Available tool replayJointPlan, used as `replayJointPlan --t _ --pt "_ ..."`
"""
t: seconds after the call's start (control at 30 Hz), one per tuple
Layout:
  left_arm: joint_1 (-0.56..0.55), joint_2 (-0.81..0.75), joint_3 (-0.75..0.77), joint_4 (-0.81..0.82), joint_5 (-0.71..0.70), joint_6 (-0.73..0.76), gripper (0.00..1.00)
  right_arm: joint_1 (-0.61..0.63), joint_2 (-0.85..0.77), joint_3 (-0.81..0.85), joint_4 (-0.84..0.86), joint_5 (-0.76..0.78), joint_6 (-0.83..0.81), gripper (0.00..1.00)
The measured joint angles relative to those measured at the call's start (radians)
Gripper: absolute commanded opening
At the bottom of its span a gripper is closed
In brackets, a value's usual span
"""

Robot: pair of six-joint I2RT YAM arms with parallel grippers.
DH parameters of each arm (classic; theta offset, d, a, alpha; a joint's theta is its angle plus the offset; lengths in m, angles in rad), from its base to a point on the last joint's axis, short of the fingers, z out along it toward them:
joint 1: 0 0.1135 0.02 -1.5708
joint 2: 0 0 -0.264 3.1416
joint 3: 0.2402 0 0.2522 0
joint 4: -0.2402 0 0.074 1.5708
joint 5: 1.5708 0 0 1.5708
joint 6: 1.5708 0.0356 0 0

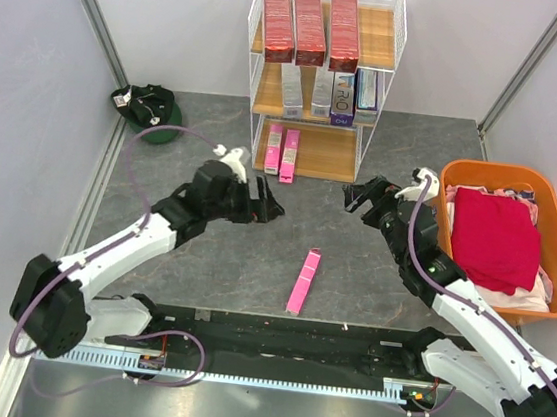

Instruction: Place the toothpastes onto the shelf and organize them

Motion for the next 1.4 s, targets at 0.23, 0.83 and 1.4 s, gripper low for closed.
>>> replayJointPlan --t 0.23,0.83,1.4 --pt "-0.212 0.175 0.077 -0.031 -0.126 0.009 0.96 -0.006 -0.023 0.0 -0.098 0.032 -0.037 0.97" --pt "-0.506 0.593 0.351 -0.144 -0.385 0.009 0.85 -0.021 -0.062 0.0 -0.18 0.049 -0.045 0.97" --pt "-0.533 0.756 0.448 -0.27 -0.481 0.012 0.42 -0.05 -0.064 0.001 -0.208 0.05 -0.048 0.96"
